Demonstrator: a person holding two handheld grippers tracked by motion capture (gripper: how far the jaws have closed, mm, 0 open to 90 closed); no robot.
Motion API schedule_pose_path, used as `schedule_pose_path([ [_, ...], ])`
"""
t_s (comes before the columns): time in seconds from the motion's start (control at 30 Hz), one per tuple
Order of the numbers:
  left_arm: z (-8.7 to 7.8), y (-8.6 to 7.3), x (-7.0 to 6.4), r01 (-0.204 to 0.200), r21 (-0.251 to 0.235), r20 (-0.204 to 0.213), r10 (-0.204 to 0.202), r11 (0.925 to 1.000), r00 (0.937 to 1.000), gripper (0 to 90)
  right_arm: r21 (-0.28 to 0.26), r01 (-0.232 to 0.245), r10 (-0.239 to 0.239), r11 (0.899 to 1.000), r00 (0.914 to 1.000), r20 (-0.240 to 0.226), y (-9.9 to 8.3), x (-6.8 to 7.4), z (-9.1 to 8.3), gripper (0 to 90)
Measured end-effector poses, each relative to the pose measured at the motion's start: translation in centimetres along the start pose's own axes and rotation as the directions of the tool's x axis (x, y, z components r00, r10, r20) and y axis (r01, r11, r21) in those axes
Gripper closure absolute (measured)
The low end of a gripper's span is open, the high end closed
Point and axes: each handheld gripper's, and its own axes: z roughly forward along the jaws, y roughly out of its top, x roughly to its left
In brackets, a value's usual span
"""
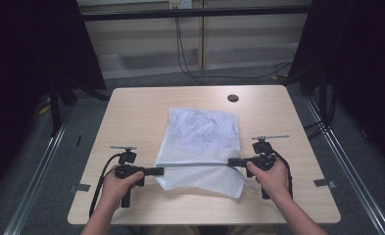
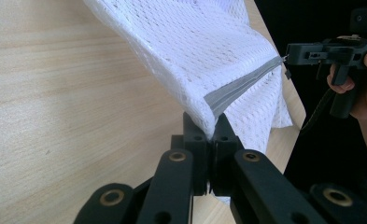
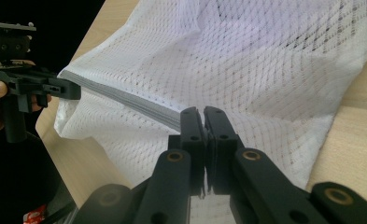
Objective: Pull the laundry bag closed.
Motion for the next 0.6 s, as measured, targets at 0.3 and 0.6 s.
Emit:
schedule_pose_path([
  [0.3,0.07,0.08,0.02,0.01,-0.001,0.005,-0.01,1.0,0.9999,88.4,-0.003,0.005,-0.005,1.0,1.0,0.005,-0.14,-0.24,-0.36,87.7],
  [0.6,0.28,0.29,-0.01,-0.001,0.005,0.004,0.001,1.0,1.0,88.4,-0.015,-0.005,0.005,1.0,0.9999,0.014,-0.43,-0.66,-0.73,87.8],
])
